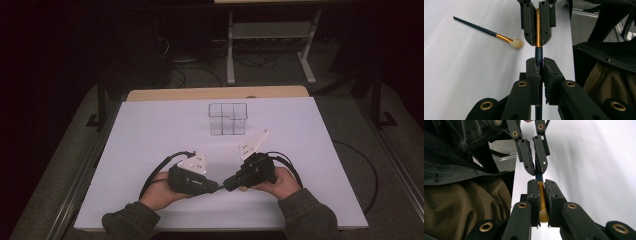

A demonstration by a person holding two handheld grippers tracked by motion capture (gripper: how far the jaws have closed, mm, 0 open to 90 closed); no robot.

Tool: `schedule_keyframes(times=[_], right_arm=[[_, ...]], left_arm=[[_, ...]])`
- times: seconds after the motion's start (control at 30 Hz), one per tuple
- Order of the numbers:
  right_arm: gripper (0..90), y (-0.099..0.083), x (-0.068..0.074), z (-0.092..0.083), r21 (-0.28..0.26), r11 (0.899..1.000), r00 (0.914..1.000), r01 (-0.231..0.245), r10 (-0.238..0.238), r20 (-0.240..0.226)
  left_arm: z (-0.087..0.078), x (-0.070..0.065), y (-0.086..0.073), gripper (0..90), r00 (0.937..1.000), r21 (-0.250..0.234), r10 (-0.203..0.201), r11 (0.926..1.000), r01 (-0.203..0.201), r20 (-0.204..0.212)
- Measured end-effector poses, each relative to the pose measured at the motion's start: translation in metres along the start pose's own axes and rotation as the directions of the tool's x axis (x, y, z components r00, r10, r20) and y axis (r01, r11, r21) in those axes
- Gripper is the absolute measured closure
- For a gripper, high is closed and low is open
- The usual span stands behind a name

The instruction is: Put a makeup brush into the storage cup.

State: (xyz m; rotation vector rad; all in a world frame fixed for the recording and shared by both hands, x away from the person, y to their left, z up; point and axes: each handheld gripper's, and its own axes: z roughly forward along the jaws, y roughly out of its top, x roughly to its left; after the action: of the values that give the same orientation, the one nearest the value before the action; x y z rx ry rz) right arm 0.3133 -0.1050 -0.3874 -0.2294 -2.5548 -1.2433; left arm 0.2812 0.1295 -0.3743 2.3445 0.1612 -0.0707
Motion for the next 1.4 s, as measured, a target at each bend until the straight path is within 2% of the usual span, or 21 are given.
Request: schedule_keyframes(times=[0.1, 0.17, 0.3, 0.43, 0.5, 0.6, 0.77, 0.8, 1.0, 1.1, 1.13, 1.17, 1.2, 1.27, 1.37, 1.4], right_arm=[[82.1, 0.001, 0.002, -0.001, 0.000, 1.000, 1.0000, 0.004, -0.004, 0.005], [82.2, 0.002, 0.003, -0.002, 0.004, 1.000, 0.9997, 0.021, -0.021, 0.015], [82.2, 0.002, 0.005, -0.005, 0.004, 1.000, 0.9993, 0.023, -0.023, 0.028], [82.2, 0.003, 0.007, -0.008, 0.008, 1.000, 0.9989, 0.021, -0.022, 0.041], [82.2, 0.005, 0.007, -0.008, 0.011, 0.999, 0.9979, 0.039, -0.039, 0.051], [82.2, 0.010, 0.009, -0.009, 0.027, 0.999, 0.9972, 0.046, -0.048, 0.058], [82.2, 0.019, 0.012, -0.010, 0.036, 0.997, 0.9957, 0.064, -0.066, 0.065], [82.2, 0.020, 0.012, -0.010, 0.036, 0.996, 0.9946, 0.077, -0.079, 0.068], [82.1, 0.024, 0.014, -0.011, 0.035, 0.995, 0.9933, 0.089, -0.091, 0.071], [81.5, 0.025, 0.013, -0.012, 0.024, 0.997, 0.9948, 0.074, -0.075, 0.069], [80.4, 0.025, 0.013, -0.012, 0.022, 0.997, 0.9951, 0.069, -0.070, 0.070], [74.0, 0.025, 0.012, -0.012, 0.017, 0.998, 0.9956, 0.053, -0.054, 0.076], [74.0, 0.025, 0.012, -0.012, 0.017, 0.998, 0.9956, 0.053, -0.054, 0.076], [61.3, 0.024, 0.010, -0.013, 0.005, 0.999, 0.9937, 0.036, -0.037, 0.106], [56.0, 0.022, 0.008, -0.014, -0.003, 1.000, 0.9938, 0.018, -0.018, 0.109], [55.7, 0.020, 0.008, -0.016, -0.021, 1.000, 0.9946, 0.018, -0.016, 0.103]], left_arm=[[0.001, 0.001, 0.000, 82.0, 0.9999, 0.002, -0.011, 0.9999, 0.011, 0.010], [0.001, 0.003, -0.001, 80.4, 0.9996, 0.016, -0.024, 0.9996, 0.023, 0.015], [0.002, 0.004, -0.002, 78.9, 0.9992, 0.040, -0.038, 0.9985, 0.037, 0.015], [0.003, 0.005, -0.002, 78.7, 0.9991, 0.049, -0.038, 0.9981, 0.037, 0.020], [0.004, 0.005, -0.002, 78.7, 0.9990, 0.061, -0.038, 0.9974, 0.037, 0.022], [0.003, 0.006, 0.000, 80.1, 0.9996, 0.078, -0.019, 0.9968, 0.018, 0.022], [0.004, 0.003, 0.000, 82.4, 0.9995, 0.074, -0.027, 0.9969, 0.026, 0.016], [0.004, 0.003, 0.001, 82.5, 0.9997, 0.074, -0.021, 0.9971, 0.020, 0.014], [0.002, 0.001, 0.001, 83.8, 1.0000, 0.069, -0.007, 0.9976, 0.006, 0.003], [0.001, 0.002, 0.001, 83.9, 0.9999, 0.061, -0.011, 0.9981, 0.011, 0.004], [0.000, 0.002, 0.000, 83.9, 0.9999, 0.052, -0.014, 0.9985, 0.014, 0.001], [0.000, 0.002, 0.000, 83.9, 0.9999, 0.052, -0.014, 0.9985, 0.014, 0.001], [0.000, 0.002, 0.000, 83.9, 0.9999, 0.047, -0.016, 0.9987, 0.016, 0.003], [-0.001, 0.002, 0.000, 83.9, 0.9998, 0.039, -0.019, 0.9991, 0.019, 0.000], [-0.004, 0.003, -0.001, 83.9, 0.9999, 0.039, -0.010, 0.9992, 0.010, -0.011], [-0.005, 0.004, -0.001, 83.9, 0.9999, 0.038, -0.007, 0.9993, 0.008, -0.014]])
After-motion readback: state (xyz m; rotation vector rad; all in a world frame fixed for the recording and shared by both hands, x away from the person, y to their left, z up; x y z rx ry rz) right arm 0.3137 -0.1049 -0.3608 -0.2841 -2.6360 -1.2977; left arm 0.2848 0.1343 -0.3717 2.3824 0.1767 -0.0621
